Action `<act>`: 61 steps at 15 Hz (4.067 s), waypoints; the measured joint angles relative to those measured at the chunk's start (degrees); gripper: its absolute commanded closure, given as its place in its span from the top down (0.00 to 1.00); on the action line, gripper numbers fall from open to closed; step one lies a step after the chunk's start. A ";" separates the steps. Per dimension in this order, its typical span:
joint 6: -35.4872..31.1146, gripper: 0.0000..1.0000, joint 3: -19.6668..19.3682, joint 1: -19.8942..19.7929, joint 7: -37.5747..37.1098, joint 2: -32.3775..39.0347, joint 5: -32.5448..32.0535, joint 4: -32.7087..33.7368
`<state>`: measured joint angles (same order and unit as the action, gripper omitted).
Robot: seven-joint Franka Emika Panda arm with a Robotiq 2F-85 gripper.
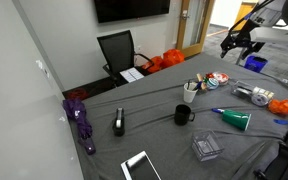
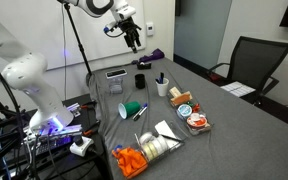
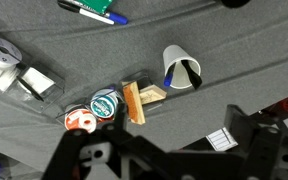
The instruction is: Move the white object to the clear holder at the front of the table
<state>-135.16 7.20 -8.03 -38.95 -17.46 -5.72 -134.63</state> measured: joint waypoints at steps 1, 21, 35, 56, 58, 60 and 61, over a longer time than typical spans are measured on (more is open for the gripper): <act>0.05 1.00 0.11 0.00 -2.93 1.45 -1.48 1.30; 0.31 1.00 -6.53 0.03 -6.41 9.50 -3.60 9.46; 4.07 1.00 -12.76 1.60 -0.30 28.98 -22.42 19.58; -7.41 1.00 -19.29 0.02 29.87 33.14 -26.25 15.38; -8.45 1.00 -19.42 -0.45 33.23 34.56 -25.56 14.81; -8.79 1.00 -19.49 -0.86 35.98 35.99 -24.80 14.40; -8.88 1.00 -19.58 -1.00 36.92 36.68 -24.57 14.22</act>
<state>-144.04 -12.38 -9.03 -2.03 19.22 -30.30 -120.41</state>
